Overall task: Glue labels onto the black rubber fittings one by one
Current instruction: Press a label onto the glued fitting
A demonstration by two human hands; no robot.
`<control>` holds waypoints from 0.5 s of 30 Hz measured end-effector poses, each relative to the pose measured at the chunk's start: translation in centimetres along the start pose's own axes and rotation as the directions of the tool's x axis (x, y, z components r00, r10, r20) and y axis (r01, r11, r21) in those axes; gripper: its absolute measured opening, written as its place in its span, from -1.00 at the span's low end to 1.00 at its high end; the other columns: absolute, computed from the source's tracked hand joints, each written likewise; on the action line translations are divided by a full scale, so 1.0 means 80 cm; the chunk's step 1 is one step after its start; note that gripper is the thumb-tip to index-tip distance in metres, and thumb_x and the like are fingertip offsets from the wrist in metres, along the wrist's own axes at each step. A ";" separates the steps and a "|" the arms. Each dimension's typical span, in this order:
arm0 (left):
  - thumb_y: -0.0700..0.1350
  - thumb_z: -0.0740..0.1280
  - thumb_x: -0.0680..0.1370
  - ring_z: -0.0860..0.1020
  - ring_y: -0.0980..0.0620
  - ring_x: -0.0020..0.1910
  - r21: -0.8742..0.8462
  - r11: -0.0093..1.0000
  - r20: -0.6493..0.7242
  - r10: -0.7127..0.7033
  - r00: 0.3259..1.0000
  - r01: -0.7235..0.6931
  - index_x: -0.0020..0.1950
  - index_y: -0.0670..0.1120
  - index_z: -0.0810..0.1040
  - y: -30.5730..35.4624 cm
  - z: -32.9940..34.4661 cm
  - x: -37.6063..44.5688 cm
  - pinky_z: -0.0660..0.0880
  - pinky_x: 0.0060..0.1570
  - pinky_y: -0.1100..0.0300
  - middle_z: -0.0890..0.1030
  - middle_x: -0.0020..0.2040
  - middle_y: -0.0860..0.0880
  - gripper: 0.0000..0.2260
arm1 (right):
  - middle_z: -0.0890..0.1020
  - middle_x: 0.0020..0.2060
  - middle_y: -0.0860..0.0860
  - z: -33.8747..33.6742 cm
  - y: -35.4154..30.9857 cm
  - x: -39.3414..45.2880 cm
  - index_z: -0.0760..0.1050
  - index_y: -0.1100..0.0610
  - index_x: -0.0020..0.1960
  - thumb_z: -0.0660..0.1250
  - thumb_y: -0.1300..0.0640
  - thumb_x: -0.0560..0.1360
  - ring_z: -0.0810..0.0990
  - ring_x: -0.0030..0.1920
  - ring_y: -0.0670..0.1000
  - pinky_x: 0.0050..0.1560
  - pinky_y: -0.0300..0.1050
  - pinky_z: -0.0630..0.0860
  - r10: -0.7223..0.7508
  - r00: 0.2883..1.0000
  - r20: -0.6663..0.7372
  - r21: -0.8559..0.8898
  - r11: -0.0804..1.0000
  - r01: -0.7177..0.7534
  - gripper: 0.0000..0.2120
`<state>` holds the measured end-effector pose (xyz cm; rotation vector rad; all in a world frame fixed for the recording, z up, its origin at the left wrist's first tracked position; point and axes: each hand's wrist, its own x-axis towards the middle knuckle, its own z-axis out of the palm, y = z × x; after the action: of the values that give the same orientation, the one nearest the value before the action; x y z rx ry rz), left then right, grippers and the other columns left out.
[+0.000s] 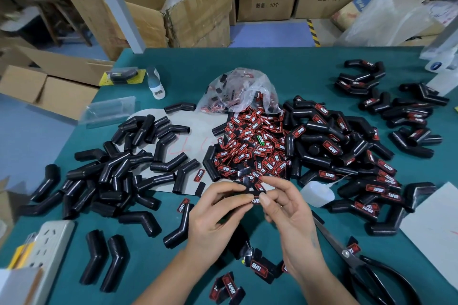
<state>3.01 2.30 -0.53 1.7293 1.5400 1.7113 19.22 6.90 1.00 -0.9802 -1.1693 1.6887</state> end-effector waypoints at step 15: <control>-0.27 0.50 0.55 0.66 -0.07 0.11 -0.206 0.916 0.067 -0.339 0.938 0.346 0.08 -0.07 0.78 0.014 -0.003 0.001 0.68 -0.05 0.13 0.64 0.10 0.01 -0.83 | 0.63 -0.16 -0.01 0.000 0.004 0.001 0.66 -0.14 0.20 0.51 0.04 0.52 0.63 -0.08 -0.03 0.07 -0.13 0.56 -0.077 0.997 -0.012 -0.145 0.987 0.075 -0.73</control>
<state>3.33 1.82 0.46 1.2842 1.4781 1.5953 19.17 6.88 0.70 -1.0229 -1.3159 1.5495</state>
